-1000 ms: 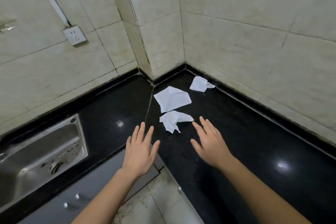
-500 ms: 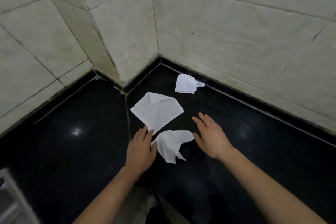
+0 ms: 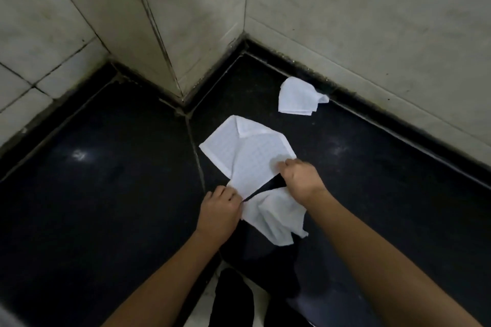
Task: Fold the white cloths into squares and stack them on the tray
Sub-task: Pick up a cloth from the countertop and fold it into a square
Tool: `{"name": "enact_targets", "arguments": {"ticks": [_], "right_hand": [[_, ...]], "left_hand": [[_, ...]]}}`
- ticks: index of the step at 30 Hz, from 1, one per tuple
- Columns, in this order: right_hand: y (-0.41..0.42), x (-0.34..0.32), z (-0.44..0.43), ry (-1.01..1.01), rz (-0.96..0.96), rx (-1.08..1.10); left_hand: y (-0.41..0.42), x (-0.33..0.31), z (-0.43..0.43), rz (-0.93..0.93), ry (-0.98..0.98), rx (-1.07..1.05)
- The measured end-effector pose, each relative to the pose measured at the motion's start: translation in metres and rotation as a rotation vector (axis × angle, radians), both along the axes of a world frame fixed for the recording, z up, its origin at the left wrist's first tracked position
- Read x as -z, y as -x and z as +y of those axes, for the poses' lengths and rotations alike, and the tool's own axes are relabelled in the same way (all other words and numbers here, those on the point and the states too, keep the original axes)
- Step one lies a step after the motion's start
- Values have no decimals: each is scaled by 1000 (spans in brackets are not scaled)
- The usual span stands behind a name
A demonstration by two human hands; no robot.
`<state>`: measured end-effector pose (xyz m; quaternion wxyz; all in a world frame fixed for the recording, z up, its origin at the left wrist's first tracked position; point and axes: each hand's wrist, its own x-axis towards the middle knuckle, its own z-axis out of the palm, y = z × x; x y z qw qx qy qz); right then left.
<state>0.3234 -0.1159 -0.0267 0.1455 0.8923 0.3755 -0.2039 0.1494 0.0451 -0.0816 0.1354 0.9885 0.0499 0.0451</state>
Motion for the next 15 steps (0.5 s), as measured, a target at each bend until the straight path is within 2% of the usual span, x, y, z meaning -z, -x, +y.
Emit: {"name": "enact_targets", "arguments": {"ticks": [4, 6, 11, 15], "right_hand": [[11, -3, 3, 142, -27, -166], [14, -7, 2, 121, -25, -181], [18, -46, 13, -237, -16, -52], [29, -96, 26, -494, 147, 24]], "left_hand": [[9, -5, 12, 7, -21, -18], [11, -19, 15, 37, -14, -20], [28, -69, 29, 27, 154, -276], [52, -121, 42, -40, 218, -477]]}}
